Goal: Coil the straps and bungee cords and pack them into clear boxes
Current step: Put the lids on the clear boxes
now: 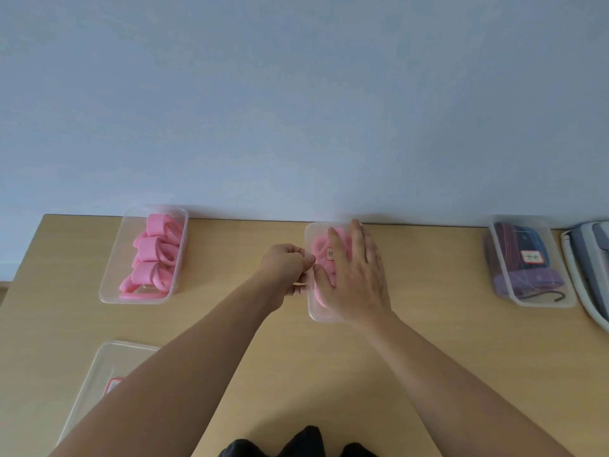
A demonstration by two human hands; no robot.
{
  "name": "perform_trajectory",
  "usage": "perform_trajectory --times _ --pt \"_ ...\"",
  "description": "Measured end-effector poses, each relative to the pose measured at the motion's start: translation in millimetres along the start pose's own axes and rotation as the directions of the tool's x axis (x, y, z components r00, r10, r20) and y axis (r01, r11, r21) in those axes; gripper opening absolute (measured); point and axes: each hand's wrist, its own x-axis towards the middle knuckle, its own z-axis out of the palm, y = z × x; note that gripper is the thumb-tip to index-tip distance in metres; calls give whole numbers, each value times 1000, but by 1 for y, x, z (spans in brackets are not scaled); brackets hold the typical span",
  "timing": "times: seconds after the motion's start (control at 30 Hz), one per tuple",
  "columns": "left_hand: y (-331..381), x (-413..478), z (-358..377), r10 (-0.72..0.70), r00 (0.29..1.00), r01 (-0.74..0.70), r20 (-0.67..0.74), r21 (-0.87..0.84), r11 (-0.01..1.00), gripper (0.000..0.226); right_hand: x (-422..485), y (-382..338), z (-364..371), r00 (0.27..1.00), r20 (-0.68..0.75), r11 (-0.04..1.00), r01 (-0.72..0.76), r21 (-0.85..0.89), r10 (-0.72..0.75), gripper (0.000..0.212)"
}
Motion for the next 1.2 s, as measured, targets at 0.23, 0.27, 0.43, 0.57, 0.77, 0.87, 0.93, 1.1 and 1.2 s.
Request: perform_trajectory --times 0.23,0.27,0.43,0.57,0.77,0.87,0.93,1.1,1.2 --pt "-5 -4 -5 293 953 -266 -80 243 933 52 5 0 4 999 29 998 -14 -54 16 78" --pt "-7 -3 -9 376 925 -337 -46 356 872 68 5 0 3 999 38 998 -11 -56 13 78" --pt "-9 8 -18 451 890 -402 65 578 710 80 5 2 4 1000 5 999 -6 -34 6 76" --pt "-9 9 -19 457 882 -423 114 619 662 79 5 1 5 1000 -10 999 -1 -39 0 75" --pt "3 8 -24 402 903 -360 152 779 513 74 5 1 4 1000 23 1000 3 -18 -2 77" --pt "4 6 -23 387 911 -335 143 804 491 73 3 4 5 1000 24 1000 19 -24 -18 75" --pt "3 5 -23 381 913 -331 147 811 482 73 2 8 4 999 26 999 43 7 -43 72" --pt "3 3 -19 379 911 -337 165 828 449 74 -15 8 -6 982 -139 991 133 9 -130 57" --pt "2 3 -18 393 906 -325 158 855 404 74 -46 -5 -6 993 -35 994 110 6 -110 71"
